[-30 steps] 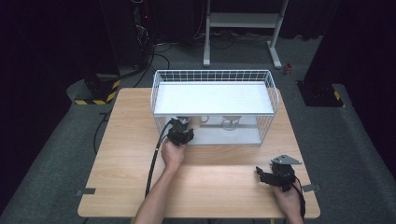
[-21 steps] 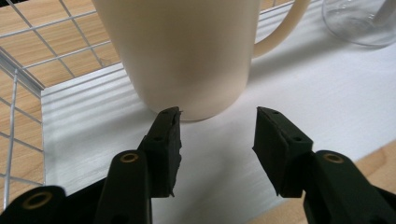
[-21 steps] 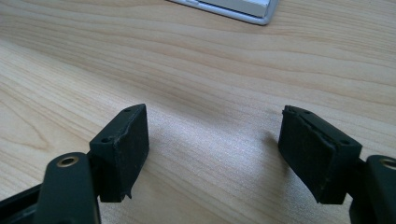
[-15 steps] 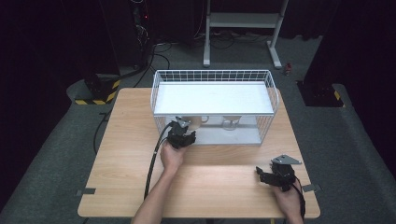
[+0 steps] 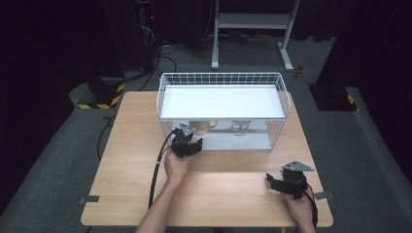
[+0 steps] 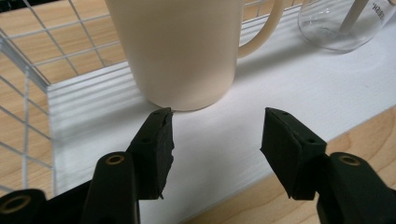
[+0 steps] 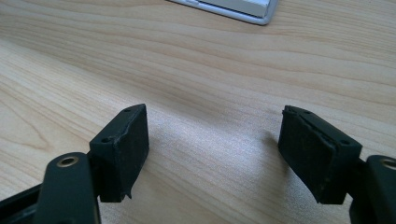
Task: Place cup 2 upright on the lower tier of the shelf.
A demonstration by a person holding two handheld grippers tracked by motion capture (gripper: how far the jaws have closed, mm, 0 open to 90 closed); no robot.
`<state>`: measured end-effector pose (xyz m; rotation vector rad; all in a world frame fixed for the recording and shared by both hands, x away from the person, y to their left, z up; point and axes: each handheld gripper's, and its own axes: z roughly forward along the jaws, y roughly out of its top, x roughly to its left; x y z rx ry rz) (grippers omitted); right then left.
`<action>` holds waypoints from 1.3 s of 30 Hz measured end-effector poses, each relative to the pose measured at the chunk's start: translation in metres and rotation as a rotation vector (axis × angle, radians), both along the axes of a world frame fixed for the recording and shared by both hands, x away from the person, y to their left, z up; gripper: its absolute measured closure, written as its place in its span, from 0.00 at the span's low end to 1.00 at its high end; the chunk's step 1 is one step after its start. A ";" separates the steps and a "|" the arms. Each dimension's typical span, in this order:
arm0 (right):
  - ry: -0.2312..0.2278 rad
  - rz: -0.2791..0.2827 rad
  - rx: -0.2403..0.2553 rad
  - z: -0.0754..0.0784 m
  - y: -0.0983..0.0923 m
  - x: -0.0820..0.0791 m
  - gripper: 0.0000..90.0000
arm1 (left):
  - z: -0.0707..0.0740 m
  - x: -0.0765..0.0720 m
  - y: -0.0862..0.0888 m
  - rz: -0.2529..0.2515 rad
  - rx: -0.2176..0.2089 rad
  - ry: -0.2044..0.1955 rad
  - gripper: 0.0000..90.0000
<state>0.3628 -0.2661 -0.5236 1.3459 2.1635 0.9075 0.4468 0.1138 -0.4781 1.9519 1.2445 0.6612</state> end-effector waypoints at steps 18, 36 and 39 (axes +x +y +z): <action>0.000 0.000 0.001 0.000 0.000 0.000 0.28 | 0.009 -0.017 0.008 -0.022 -0.036 -0.010 0.43; 0.000 0.000 0.000 0.000 0.000 0.000 0.28 | 0.014 -0.043 0.025 -0.027 -0.139 -0.014 0.44; 0.000 -0.001 0.000 0.000 0.000 0.000 0.27 | 0.015 -0.049 0.028 -0.028 -0.141 -0.021 0.43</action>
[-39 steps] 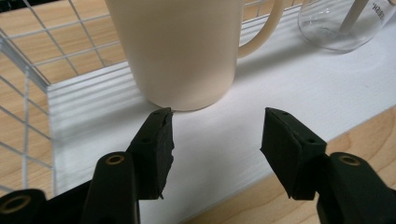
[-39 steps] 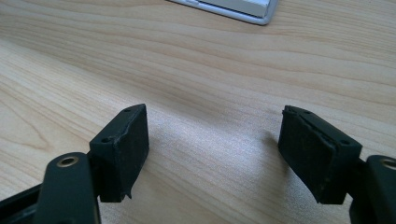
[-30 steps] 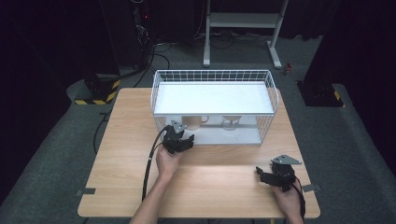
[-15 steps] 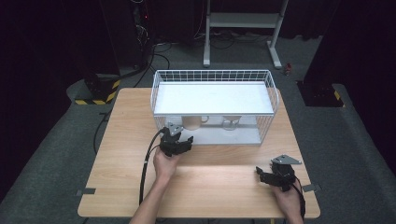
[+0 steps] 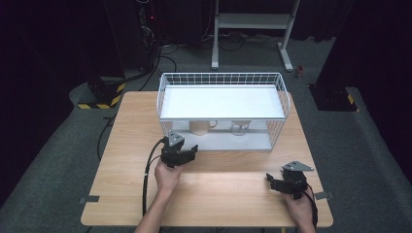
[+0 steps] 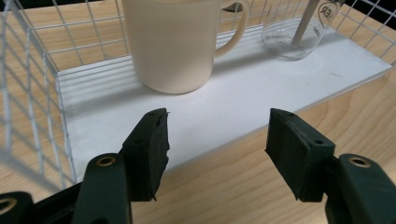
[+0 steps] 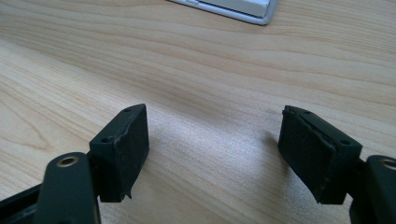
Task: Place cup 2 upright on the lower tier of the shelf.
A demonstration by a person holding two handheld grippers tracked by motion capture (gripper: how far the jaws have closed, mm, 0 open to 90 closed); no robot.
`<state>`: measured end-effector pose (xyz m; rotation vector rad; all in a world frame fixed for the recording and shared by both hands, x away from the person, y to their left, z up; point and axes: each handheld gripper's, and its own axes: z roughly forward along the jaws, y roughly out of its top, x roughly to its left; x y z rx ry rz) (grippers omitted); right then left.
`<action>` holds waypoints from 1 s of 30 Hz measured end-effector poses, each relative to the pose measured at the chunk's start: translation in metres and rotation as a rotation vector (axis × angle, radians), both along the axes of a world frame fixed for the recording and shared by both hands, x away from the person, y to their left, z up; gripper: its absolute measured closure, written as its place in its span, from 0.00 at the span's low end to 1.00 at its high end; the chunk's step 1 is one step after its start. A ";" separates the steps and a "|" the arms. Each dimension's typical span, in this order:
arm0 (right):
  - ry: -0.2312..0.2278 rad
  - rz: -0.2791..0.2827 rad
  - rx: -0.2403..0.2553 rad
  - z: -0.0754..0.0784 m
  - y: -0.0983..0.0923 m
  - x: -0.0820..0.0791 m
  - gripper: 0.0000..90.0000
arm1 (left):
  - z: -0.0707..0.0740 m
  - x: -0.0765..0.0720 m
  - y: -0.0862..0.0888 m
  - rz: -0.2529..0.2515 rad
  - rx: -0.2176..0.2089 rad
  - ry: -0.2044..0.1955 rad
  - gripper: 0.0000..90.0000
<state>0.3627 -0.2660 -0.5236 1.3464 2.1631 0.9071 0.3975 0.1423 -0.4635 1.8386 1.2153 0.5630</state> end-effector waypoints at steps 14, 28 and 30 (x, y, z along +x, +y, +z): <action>0.000 0.000 0.000 0.000 0.000 0.000 0.27 | -0.001 -0.030 0.015 0.011 -0.027 -0.019 0.38; 0.000 0.000 0.000 0.000 0.000 0.000 0.27 | -0.003 -0.039 0.018 0.003 -0.011 -0.015 0.36; 0.000 0.000 0.001 0.000 0.000 0.000 0.27 | -0.003 -0.042 0.019 0.010 -0.021 -0.016 0.35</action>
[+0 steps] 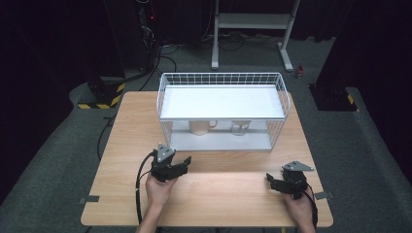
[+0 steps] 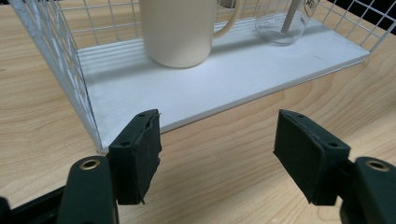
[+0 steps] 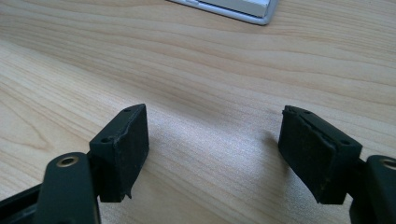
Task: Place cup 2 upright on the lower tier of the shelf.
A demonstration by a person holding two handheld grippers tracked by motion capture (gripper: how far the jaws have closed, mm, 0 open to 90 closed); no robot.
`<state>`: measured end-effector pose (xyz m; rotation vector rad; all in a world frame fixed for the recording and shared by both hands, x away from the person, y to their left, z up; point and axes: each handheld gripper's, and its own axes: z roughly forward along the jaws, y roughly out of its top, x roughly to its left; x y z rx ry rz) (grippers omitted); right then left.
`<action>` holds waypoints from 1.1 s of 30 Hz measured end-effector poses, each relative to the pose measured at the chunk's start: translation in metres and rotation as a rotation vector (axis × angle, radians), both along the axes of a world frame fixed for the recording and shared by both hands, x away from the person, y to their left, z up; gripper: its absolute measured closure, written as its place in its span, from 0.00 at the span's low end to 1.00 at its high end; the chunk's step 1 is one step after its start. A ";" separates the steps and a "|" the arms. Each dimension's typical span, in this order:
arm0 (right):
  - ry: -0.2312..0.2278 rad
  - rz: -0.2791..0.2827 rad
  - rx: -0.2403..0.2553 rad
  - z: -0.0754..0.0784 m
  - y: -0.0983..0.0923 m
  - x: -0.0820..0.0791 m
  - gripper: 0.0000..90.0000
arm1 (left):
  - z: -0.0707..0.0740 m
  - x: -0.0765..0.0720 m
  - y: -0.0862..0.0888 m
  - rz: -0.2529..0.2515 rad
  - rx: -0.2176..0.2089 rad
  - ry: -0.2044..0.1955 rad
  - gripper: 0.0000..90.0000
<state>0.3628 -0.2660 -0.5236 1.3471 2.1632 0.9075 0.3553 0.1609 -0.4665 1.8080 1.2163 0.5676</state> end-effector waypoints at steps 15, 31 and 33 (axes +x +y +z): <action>0.000 0.000 0.000 0.000 0.000 0.000 0.27 | -0.005 -0.011 0.007 0.011 -0.014 0.009 0.34; 0.000 0.000 0.000 0.000 0.000 0.000 0.27 | -0.017 -0.018 0.008 0.015 -0.007 0.034 0.33; 0.000 0.000 0.000 0.000 0.000 0.000 0.27 | -0.018 -0.019 0.008 0.016 -0.007 0.035 0.33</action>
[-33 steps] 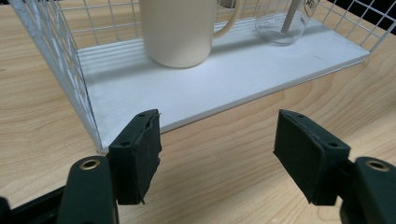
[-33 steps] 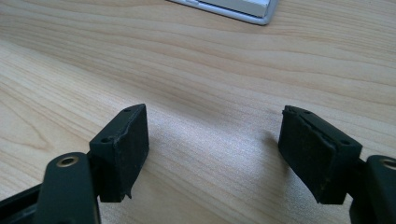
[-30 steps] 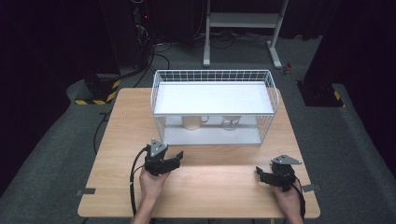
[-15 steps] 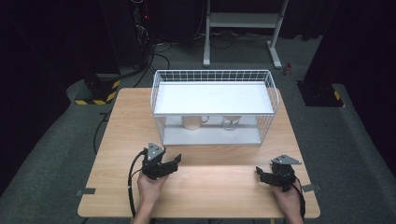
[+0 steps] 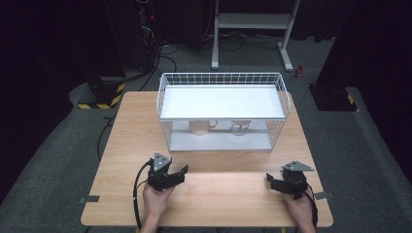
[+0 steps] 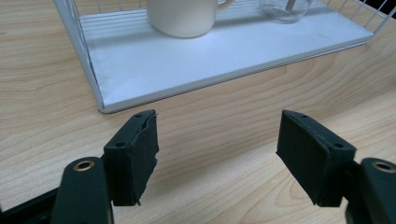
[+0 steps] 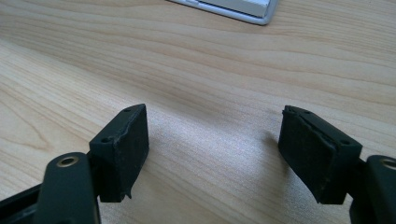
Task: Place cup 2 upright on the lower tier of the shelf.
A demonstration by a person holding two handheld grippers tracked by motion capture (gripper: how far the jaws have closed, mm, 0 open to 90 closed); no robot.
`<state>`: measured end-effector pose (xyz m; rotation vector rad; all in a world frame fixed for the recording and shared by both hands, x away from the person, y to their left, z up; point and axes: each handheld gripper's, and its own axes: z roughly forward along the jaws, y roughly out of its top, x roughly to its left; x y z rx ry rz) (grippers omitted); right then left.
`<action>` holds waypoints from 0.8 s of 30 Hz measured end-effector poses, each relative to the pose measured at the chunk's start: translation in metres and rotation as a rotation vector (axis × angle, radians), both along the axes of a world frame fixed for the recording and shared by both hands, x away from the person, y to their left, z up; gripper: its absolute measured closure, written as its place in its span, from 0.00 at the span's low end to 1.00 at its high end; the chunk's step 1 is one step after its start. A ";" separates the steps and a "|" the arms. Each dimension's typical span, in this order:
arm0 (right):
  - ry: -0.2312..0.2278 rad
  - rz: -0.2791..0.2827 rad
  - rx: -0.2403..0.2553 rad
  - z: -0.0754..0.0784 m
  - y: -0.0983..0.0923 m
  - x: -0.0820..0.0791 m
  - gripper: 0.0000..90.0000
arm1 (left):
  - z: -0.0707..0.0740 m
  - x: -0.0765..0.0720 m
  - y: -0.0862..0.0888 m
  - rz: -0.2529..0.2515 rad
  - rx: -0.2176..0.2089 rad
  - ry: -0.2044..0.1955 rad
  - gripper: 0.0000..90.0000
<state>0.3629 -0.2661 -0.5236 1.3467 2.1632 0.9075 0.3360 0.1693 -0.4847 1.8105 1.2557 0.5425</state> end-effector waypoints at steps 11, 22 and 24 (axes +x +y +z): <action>0.001 0.005 -0.001 0.000 0.000 0.000 0.27 | -0.013 -0.002 0.002 0.027 0.036 0.021 0.33; 0.001 0.005 -0.001 0.000 0.000 0.000 0.27 | -0.024 -0.002 0.002 0.044 0.092 0.024 0.33; 0.001 0.005 -0.001 0.000 0.000 0.000 0.27 | -0.026 -0.001 0.003 0.053 0.091 0.028 0.33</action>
